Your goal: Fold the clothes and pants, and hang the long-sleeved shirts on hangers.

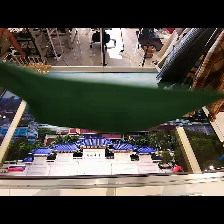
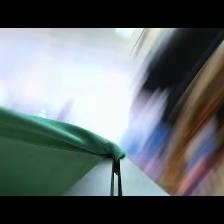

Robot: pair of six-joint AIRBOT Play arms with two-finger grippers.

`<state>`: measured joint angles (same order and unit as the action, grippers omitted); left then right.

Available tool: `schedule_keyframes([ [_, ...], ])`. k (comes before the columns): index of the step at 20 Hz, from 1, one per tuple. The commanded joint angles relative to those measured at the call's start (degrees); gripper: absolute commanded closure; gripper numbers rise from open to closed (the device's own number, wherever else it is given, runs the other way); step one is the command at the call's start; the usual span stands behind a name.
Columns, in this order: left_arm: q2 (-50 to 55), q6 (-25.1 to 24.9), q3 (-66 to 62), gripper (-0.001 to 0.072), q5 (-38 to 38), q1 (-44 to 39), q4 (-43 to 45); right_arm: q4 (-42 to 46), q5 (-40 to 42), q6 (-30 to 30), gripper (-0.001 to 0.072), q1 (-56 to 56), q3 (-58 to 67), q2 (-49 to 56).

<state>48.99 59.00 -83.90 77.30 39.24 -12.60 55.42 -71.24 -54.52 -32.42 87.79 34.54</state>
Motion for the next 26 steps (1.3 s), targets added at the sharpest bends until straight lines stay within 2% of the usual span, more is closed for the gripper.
schedule_keyframes([
  [1, -5.0, 0.0, -14.6, 0.0697, -11.1, 13.1, -30.6, 0.1, 19.7, 0.7, 0.0695, 0.0, 14.6, -6.7],
  [3, -4.7, 0.0, -20.2, 0.0697, -17.9, 17.9, -36.9, 0.1, 23.1, 1.7, 0.0695, 0.0, 21.0, -5.6],
  [6, -3.3, -2.5, -22.1, 0.0697, -21.1, 21.0, -34.5, -0.9, 24.7, 1.7, 0.0695, 0.0, 24.4, -2.5],
  [8, -0.8, -1.4, -22.1, 0.0697, -17.8, 20.9, -20.5, -3.7, 22.0, 1.7, 0.0695, 0.0, 24.4, 1.0],
  [9, 0.6, 1.6, -22.1, 0.0696, -14.2, 20.5, -10.9, -6.1, 18.8, 1.6, 0.0695, 0.0, 24.4, 3.3],
  [10, 2.2, 4.1, -22.1, 0.0696, -9.2, 19.3, -2.4, -9.1, 15.0, 1.0, 0.0696, 0.0, 24.4, 5.8],
  [12, 5.6, 4.6, -20.8, 0.0696, 3.6, 13.7, 11.9, -16.4, 5.0, -1.6, 0.0696, 0.0, 24.4, 11.8],
  [13, 6.8, 4.2, -18.8, 0.0696, 7.0, 9.6, 17.2, -19.0, -1.0, -3.5, 0.0696, 0.0, 24.3, 15.4],
  [15, 8.5, 1.1, -11.5, 0.0696, 7.1, -0.1, 25.7, -23.5, -11.6, -6.2, 0.0695, 0.8, 21.5, 22.8],
  [17, 10.6, -2.8, -2.1, 0.0696, 4.0, -9.3, 33.0, -21.2, -14.7, -6.4, 0.0695, 5.4, 15.7, 29.1],
  [19, 14.0, -7.0, 8.2, 0.0696, -3.7, -17.2, 39.9, -12.2, -9.7, -6.1, 0.0695, 12.6, 8.3, 35.6],
  [20, 16.3, -8.4, 13.0, 0.0696, -10.1, -20.3, 42.5, -5.8, -4.0, -6.1, 0.0695, 16.2, 4.6, 39.2],
  [22, 23.2, -9.6, 21.1, 0.0696, -28.2, -24.9, 44.1, 3.2, 9.2, -6.5, 0.0695, 21.2, -1.0, 46.8],
  [23, 28.0, -9.6, 22.9, 0.0696, -37.4, -26.3, 44.1, 4.9, 15.8, -6.6, 0.0695, 22.6, -2.3, 51.3],
  [24, 33.2, -9.6, 22.6, 0.0696, -42.9, -27.1, 43.9, 4.9, 21.0, -6.6, 0.0695, 23.2, -2.4, 55.6],
  [25, 37.8, -9.6, 21.1, 0.0697, -44.6, -27.2, 43.9, 4.0, 26.3, -6.8, 0.0695, 23.6, -2.3, 59.8],
  [26, 41.9, -9.6, 18.7, 0.0696, -43.2, -27.2, 43.9, 3.1, 29.3, -7.8, 0.0696, 23.7, -1.9, 62.8],
])
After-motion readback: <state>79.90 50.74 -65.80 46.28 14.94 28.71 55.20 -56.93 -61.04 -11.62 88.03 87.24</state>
